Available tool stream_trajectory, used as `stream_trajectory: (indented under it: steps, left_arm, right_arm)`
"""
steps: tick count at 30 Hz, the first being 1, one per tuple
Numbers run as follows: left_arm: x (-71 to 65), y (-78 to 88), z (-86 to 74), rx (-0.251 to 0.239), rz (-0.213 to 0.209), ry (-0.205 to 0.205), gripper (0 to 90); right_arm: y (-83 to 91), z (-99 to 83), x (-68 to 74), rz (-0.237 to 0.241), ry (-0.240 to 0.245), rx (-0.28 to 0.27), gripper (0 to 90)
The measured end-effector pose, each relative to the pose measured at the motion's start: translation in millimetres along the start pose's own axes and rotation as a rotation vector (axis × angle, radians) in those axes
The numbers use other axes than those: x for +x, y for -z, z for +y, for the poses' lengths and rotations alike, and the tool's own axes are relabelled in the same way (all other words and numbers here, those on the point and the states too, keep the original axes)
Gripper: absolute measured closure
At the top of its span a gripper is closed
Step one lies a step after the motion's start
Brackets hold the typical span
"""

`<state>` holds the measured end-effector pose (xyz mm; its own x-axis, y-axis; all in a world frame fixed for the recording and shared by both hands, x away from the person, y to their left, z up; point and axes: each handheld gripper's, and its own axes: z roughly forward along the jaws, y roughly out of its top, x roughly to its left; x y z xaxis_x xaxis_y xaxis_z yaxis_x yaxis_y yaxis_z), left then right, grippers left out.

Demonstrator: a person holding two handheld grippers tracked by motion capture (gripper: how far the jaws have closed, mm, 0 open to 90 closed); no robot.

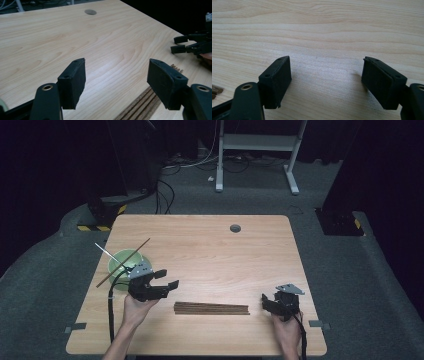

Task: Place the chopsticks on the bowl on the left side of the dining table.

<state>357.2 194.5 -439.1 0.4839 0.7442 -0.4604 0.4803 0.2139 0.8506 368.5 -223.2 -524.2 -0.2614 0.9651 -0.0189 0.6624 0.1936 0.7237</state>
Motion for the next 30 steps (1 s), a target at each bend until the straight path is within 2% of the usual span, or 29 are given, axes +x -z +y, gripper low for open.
stream_trajectory:
  steps: [4, 9, 10, 15, 22, 24, 30]
  left_arm:
    - [-1.5, -3.9, -2.2, 0.010, -0.015, -0.008, 31.6]
    - [-6.1, -10.5, -6.8, 0.030, -0.016, -0.030, 31.5]
    - [-7.8, -12.4, -7.7, 0.029, -0.018, -0.020, 31.4]
    - [-13.7, -19.7, -11.5, 0.053, -0.039, -0.026, 30.8]
    - [-19.7, -30.6, -17.4, 0.116, -0.063, -0.058, 30.6]
    - [-21.1, -33.8, -19.4, 0.123, -0.065, -0.053, 30.6]
    - [-25.1, -44.5, -25.8, 0.152, -0.066, -0.077, 30.7]
  right_arm:
    - [-0.1, 0.0, -0.2, 0.000, 0.004, -0.001, 23.3]
    - [0.0, 0.0, -0.2, 0.000, 0.004, -0.001, 23.2]
    - [-0.1, 0.0, -0.2, 0.000, 0.004, -0.001, 23.2]
    - [-0.1, 0.0, -0.2, 0.002, 0.005, -0.001, 23.3]
    - [-0.1, 0.1, -0.2, 0.002, 0.006, -0.001, 23.3]
    - [-0.1, 0.1, -0.2, 0.003, 0.006, -0.001, 23.2]
    - [-0.1, 0.1, -0.1, 0.003, 0.006, -0.001, 23.2]
